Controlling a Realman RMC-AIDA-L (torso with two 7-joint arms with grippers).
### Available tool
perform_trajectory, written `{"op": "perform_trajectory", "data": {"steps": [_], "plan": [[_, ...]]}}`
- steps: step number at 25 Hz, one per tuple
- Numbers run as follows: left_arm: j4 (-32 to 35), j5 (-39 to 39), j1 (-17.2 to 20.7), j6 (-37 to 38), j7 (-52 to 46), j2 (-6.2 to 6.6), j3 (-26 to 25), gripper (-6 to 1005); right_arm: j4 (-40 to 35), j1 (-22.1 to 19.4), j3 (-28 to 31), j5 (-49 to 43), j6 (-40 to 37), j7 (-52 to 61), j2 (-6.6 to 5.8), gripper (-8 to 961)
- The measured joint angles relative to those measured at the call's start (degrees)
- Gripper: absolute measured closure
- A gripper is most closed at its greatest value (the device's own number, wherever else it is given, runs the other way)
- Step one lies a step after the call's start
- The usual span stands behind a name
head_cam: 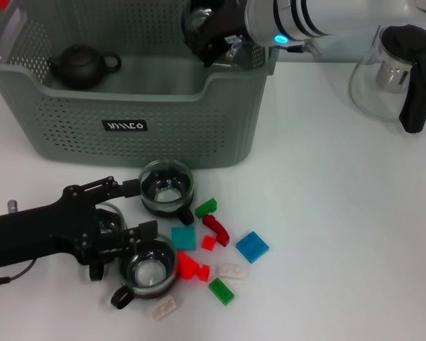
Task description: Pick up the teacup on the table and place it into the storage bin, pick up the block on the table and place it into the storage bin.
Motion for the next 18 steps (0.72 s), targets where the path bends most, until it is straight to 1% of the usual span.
{"op": "perform_trajectory", "data": {"steps": [18], "plan": [[0.0, 0.0, 0.1, -0.1, 0.1, -0.07, 0.0, 158, 0.2, -0.4, 0.0, 0.0, -0.5, 0.4, 0.05, 886]]}}
